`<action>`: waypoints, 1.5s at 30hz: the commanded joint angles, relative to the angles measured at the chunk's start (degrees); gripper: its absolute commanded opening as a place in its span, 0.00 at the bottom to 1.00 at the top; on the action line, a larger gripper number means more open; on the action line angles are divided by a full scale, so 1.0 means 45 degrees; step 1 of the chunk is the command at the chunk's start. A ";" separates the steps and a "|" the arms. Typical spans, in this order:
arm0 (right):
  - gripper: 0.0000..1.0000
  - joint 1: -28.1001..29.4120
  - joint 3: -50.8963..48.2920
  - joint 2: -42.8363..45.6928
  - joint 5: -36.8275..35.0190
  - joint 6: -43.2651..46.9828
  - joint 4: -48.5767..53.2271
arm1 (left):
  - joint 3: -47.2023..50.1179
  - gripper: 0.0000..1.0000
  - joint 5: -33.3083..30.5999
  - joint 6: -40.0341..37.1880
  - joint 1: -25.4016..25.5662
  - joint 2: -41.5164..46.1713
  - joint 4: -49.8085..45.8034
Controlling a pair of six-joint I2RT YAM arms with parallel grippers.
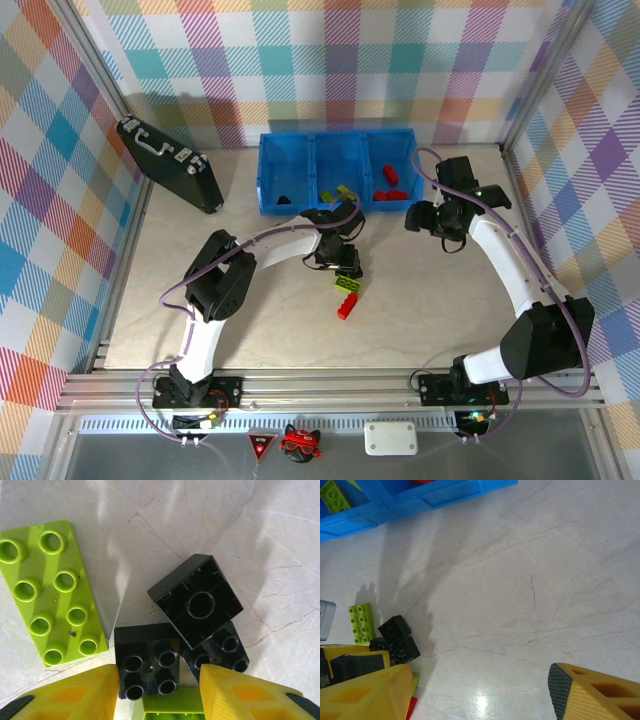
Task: Sort the legos into containers by color
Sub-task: Pick up the lego from the center of the table.
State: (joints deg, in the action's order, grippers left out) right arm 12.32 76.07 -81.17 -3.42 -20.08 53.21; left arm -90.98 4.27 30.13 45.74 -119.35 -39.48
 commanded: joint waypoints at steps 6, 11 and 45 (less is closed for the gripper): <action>0.73 -0.0100 -0.0199 0.0215 0.0051 0.0228 0.0148 | -0.0349 0.47 -0.0509 -0.0206 0.0247 -0.0462 -0.1098; 0.73 -0.0101 -0.0264 0.0205 0.0048 0.0281 0.0148 | -0.0445 0.46 -0.0618 -0.0192 0.0292 -0.0620 -0.1225; 0.73 -0.0120 -0.0184 0.0438 0.0053 0.0252 0.0392 | -0.0896 0.37 -0.1548 -0.0965 -0.0637 0.1387 -0.2130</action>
State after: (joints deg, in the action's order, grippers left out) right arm 12.27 75.31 -81.14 -3.42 -19.22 53.49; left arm -93.69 -1.21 27.51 44.82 -115.87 -46.46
